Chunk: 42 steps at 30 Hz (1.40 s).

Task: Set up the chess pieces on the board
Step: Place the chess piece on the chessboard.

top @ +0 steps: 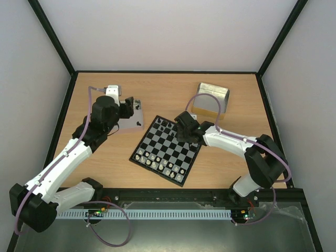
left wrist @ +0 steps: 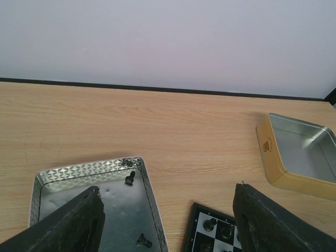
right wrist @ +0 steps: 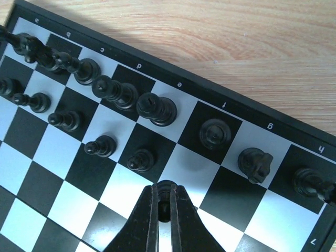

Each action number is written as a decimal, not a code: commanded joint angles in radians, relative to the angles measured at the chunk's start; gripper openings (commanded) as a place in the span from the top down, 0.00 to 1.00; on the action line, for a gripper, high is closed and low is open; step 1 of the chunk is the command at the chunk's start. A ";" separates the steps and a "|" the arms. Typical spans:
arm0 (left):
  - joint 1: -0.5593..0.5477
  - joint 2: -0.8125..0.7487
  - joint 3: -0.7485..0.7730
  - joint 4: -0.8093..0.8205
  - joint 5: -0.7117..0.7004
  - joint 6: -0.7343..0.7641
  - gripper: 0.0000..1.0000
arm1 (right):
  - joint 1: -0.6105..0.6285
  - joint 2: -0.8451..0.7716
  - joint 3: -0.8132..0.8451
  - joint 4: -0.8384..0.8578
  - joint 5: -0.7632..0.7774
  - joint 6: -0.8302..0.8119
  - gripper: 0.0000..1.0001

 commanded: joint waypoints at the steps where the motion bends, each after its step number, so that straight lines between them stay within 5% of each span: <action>1: 0.006 0.013 -0.001 0.021 0.015 0.009 0.31 | 0.008 0.032 0.039 -0.059 0.035 0.016 0.98; 26: 0.007 0.044 0.002 0.013 0.071 0.005 0.30 | 0.018 0.123 0.044 -0.034 0.084 0.009 0.94; 40: 0.008 0.158 0.016 -0.030 0.117 -0.110 0.26 | 0.017 -0.066 0.057 -0.054 0.129 0.051 0.70; 42: 0.017 0.205 0.014 -0.031 0.150 -0.149 0.35 | 0.018 -0.101 0.042 -0.034 0.141 0.053 0.69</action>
